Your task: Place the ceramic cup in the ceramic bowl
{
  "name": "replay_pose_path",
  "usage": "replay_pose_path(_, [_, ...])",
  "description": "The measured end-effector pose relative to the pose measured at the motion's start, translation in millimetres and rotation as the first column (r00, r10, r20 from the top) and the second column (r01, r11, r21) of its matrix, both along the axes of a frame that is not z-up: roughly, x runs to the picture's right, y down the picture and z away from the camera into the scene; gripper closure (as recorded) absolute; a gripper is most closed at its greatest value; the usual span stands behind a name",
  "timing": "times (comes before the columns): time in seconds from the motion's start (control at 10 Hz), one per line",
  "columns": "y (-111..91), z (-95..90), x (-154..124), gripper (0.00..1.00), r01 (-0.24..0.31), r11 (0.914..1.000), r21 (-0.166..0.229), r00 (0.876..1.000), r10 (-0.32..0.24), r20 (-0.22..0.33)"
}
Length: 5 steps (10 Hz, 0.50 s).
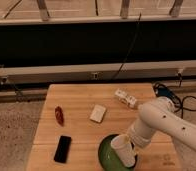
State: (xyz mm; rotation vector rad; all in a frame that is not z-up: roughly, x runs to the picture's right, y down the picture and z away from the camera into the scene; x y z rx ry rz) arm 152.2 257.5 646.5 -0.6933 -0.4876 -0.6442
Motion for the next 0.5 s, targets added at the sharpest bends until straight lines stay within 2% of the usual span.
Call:
replay_pose_path(0.2, [-3,-2.6,2,0.20,-0.012,0.9999,0.003,1.000,0.012,-0.005])
replay_pose_path(0.5, [-25,-3.5,4,0.20,-0.001,1.0000,0.005,1.000,0.001,0.005])
